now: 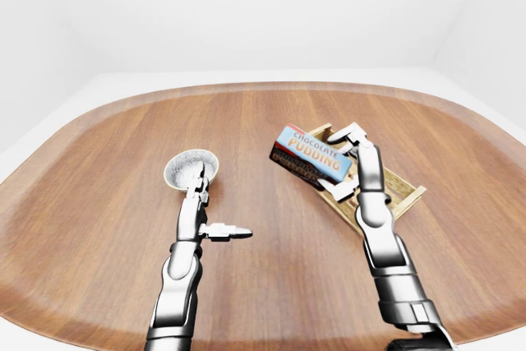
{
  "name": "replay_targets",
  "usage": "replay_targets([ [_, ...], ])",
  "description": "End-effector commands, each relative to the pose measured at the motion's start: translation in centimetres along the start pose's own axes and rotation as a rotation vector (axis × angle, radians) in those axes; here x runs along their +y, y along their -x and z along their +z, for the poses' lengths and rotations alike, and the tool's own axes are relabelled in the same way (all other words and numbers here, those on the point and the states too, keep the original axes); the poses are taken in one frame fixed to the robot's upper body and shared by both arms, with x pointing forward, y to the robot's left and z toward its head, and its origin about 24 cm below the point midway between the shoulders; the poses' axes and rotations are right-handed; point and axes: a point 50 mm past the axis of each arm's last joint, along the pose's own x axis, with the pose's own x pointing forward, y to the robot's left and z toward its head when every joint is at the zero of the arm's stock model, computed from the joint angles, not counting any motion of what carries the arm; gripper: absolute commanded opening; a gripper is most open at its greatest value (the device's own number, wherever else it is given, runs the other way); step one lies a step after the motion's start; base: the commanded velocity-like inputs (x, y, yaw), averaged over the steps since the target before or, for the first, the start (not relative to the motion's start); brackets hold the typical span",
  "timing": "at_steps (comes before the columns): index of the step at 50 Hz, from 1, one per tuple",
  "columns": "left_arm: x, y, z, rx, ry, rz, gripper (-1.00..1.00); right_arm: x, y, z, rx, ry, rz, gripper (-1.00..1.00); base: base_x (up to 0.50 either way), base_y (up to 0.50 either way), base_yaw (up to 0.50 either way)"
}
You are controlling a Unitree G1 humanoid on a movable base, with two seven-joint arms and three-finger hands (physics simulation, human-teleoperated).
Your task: Pick up the chocolate pudding and put it in the tray.
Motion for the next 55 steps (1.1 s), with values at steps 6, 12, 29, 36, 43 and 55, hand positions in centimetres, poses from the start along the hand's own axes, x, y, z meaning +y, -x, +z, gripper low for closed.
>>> replay_targets([
  [6, 0.0, -0.1, 0.0, 0.003, 0.006, 0.001, 1.00, -3.4, -5.0, -4.9, 0.231, 0.078, -0.089, -1.00, 0.00, 0.00, 0.00],
  [12, 0.0, -0.1, -0.1, 0.004, 0.005, 0.000, 1.00, -4.2, -6.3, -6.0, 0.318, 0.023, -0.085, -1.00, 0.00, 0.00, 0.00],
  [29, 0.0, -0.1, -0.1, 0.007, 0.007, 0.001, 1.00, -7.4, -8.0, -5.3, 0.304, 0.079, -0.143, -1.00, 0.00, 0.00, 0.00],
  [36, 0.0, -0.1, 0.0, 0.008, 0.009, 0.004, 1.00, -8.3, -7.9, -6.7, 0.388, 0.124, -0.162, -1.00, 0.00, 0.00, 0.00],
  [43, 0.0, -0.1, 0.1, 0.011, 0.011, 0.005, 1.00, -9.0, -7.4, -8.2, 0.481, 0.179, -0.182, -1.00, 0.00, 0.00, 0.00],
  [55, 0.0, -0.2, 0.0, 0.013, 0.010, 0.003, 1.00, -9.1, -6.7, -9.3, 0.552, 0.227, -0.195, -1.00, 0.00, 0.00, 0.00],
])
